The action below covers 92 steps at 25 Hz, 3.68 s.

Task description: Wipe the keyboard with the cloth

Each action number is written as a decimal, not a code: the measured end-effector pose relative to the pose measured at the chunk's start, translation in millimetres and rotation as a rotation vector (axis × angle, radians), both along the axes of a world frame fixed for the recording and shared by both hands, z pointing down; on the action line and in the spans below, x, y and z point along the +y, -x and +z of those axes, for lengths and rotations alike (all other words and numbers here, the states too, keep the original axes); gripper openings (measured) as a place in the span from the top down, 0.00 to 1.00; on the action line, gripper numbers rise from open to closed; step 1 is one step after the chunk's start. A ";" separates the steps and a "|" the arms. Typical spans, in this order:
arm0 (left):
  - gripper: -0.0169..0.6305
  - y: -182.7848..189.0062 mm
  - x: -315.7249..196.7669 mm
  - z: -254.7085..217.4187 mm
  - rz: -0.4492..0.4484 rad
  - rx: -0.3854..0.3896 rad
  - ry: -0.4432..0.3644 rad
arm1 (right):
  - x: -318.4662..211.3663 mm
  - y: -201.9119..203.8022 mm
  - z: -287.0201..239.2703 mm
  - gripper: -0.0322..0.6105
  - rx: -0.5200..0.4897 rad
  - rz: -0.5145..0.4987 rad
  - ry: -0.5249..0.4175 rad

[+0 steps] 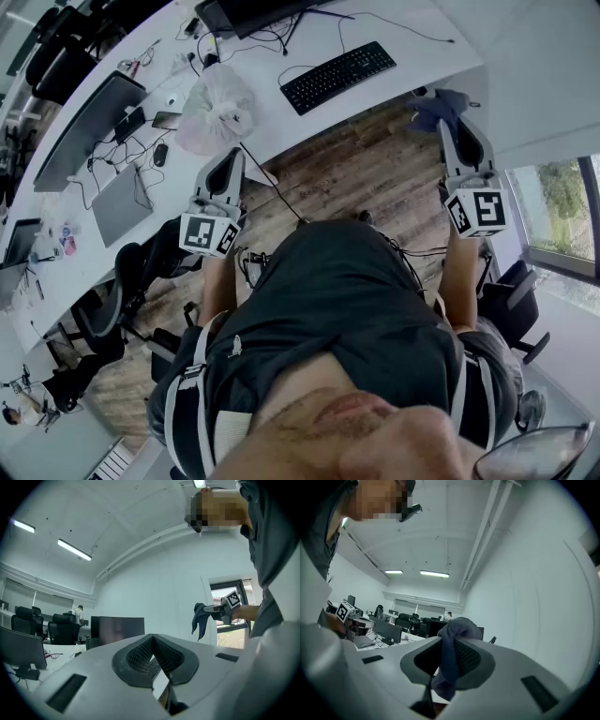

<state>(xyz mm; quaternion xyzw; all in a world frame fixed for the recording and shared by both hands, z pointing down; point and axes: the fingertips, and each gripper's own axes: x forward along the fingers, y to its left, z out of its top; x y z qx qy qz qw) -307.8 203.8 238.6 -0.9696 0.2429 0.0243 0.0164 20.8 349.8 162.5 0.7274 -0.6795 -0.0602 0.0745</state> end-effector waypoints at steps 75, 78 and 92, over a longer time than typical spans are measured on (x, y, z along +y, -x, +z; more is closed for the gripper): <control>0.97 -271.4 -233.3 25.1 -0.108 -0.099 0.065 | -303.6 -216.6 124.6 0.85 -0.142 -0.195 0.242; 0.97 -287.2 -243.0 31.9 -0.182 -0.123 0.108 | -338.0 -240.6 165.0 0.85 -0.139 -0.255 0.297; 0.97 -296.9 -208.9 61.6 -0.406 -0.154 0.258 | -404.4 -232.6 394.4 0.85 -0.122 -0.487 0.719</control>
